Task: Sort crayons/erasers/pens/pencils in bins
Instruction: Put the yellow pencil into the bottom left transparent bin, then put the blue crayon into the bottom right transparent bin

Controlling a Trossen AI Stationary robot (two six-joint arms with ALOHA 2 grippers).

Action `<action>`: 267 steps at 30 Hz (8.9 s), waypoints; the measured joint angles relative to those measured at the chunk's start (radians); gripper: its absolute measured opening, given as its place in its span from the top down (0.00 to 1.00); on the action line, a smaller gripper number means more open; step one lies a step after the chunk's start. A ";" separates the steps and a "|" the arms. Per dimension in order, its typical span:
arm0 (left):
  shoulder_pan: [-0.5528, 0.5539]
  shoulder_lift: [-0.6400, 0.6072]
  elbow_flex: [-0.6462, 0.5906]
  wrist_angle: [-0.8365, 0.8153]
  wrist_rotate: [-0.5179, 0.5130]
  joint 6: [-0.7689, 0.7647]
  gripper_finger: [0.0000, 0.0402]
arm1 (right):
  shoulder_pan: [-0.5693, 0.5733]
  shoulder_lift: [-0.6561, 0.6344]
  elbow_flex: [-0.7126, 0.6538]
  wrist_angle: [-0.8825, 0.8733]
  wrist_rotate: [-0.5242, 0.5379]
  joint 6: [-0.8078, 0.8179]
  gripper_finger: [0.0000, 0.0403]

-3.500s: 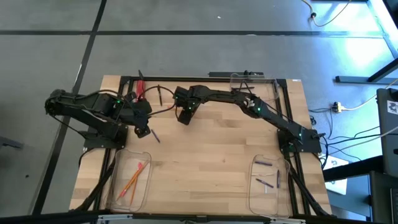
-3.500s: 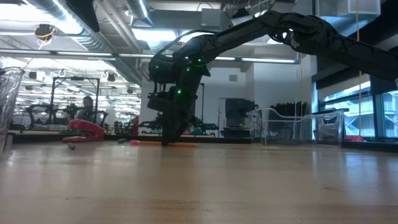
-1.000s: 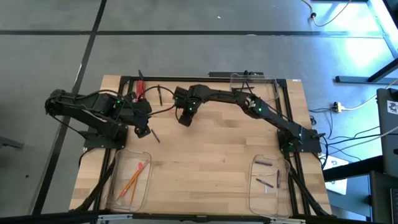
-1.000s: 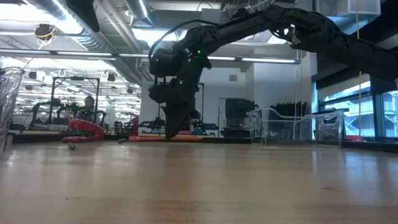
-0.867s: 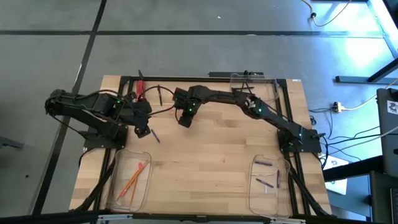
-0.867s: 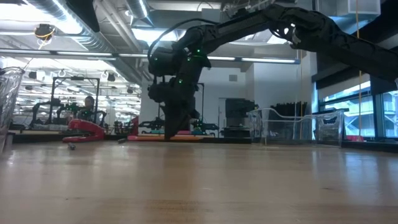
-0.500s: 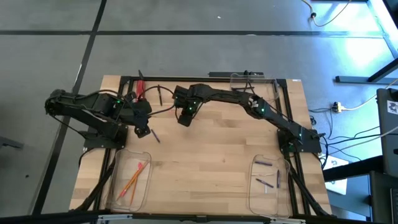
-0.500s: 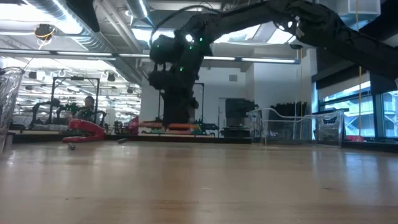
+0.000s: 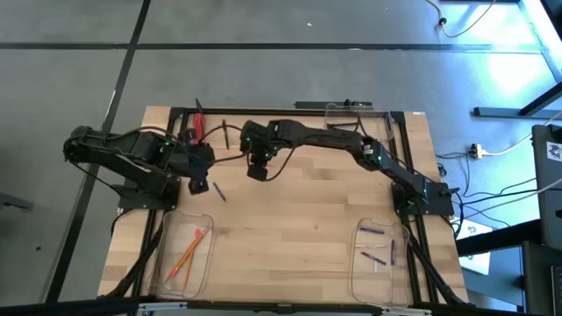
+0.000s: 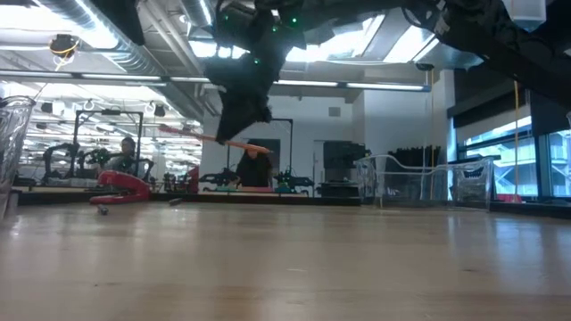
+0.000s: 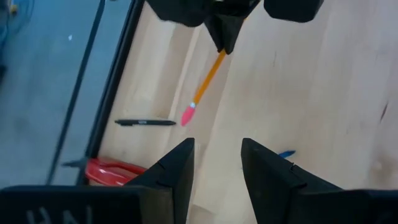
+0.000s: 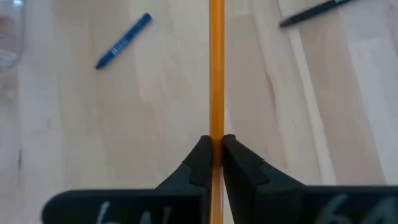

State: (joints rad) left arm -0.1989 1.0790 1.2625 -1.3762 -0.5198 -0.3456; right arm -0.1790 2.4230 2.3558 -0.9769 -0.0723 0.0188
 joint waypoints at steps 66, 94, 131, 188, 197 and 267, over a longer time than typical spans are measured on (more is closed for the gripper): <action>0.391 0.013 -0.443 0.540 0.079 0.644 0.80 | 0.015 -0.003 0.000 0.042 0.003 -0.027 0.92; 0.389 0.008 -0.443 0.484 0.130 0.575 0.97 | 0.014 -0.003 0.000 0.049 -0.054 -0.024 0.84; -0.060 -0.236 -0.175 -0.193 0.711 -0.431 0.97 | 0.015 -0.166 0.001 -0.127 -0.053 -0.023 0.64; -0.506 0.225 -0.274 -0.095 0.773 0.418 0.96 | 0.037 -0.169 0.000 -0.276 -0.060 -0.004 0.64; -0.512 0.296 -0.274 -0.041 0.750 0.434 0.96 | 0.058 -0.169 0.000 -0.293 -0.060 -0.028 0.64; -0.388 -0.193 -0.241 -0.125 0.184 -1.140 0.81 | 0.077 -0.091 -0.040 0.184 -0.053 0.050 0.64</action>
State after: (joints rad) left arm -0.5871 0.8858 1.0218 -1.5013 -0.3355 -1.4854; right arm -0.1023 2.3324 2.3157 -0.7926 -0.1252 0.0685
